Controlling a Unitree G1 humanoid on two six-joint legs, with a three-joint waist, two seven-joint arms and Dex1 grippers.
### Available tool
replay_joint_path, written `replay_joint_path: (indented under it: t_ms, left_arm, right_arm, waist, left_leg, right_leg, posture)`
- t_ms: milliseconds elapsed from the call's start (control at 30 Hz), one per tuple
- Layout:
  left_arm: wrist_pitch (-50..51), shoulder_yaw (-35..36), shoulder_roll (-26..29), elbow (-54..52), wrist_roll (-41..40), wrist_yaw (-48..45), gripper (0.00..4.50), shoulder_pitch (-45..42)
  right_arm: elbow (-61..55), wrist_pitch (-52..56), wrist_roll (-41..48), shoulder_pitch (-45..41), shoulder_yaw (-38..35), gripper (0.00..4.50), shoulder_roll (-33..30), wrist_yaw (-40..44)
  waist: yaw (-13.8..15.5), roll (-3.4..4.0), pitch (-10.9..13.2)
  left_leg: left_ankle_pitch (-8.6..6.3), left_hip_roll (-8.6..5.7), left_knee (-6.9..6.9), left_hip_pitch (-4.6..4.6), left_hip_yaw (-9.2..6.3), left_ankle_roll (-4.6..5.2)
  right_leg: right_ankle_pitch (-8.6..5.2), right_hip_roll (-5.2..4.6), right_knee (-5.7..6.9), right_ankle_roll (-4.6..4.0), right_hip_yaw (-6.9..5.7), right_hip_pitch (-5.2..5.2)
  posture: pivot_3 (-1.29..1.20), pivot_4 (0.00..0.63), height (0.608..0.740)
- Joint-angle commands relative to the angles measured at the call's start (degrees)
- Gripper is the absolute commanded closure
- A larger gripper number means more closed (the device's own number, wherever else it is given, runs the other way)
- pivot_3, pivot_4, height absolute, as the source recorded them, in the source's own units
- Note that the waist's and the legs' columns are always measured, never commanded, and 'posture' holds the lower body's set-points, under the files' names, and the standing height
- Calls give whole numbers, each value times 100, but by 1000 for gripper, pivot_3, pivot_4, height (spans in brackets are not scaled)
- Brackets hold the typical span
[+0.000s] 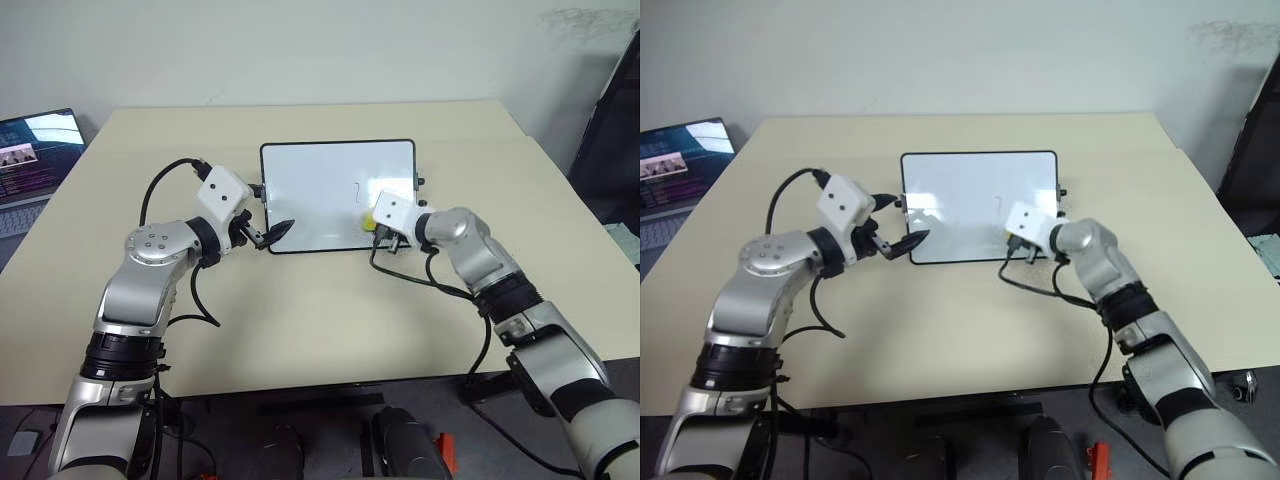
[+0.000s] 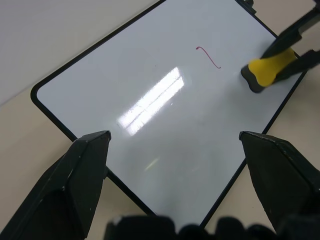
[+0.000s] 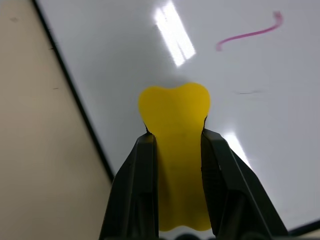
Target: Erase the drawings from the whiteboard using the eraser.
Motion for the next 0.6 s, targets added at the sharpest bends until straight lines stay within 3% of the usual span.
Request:
replay_joint_path:
  t_ms: [33, 433, 600]
  left_arm:
    - [-17, 101, 65, -169, -6, -14, 0, -73]
    - [-19, 91, 56, -143, 12, -8, 0, -108]
    - [1, 103, 70, -175, 18, 7, 0, -76]
  right_arm:
    - [295, 213, -181, -127, -65, 3696, -2, -241]
    - [1832, -484, -111, -1570, -631, 3718, 461, -2124]
    - [1890, -580, -102, -1552, -272, 3720, 701, -1490]
  waist:
    - [3, 0, 0]
    - [0, 2, 2]
    - [-18, 3, 3]
  left_leg:
    - [0, 0, 0, 0, -1, 0]
    - [2, 0, -10, -17, -2, 3]
    - [0, 0, -14, -62, -7, 3]
  right_leg:
    - [0, 0, 0, 0, 0, 0]
    - [0, 0, -7, -1, 0, -15]
    - [0, 0, -24, -1, -4, -49]
  posture:
    - [0, 150, 740]
    - [0, 150, 740]
    - [0, 150, 740]
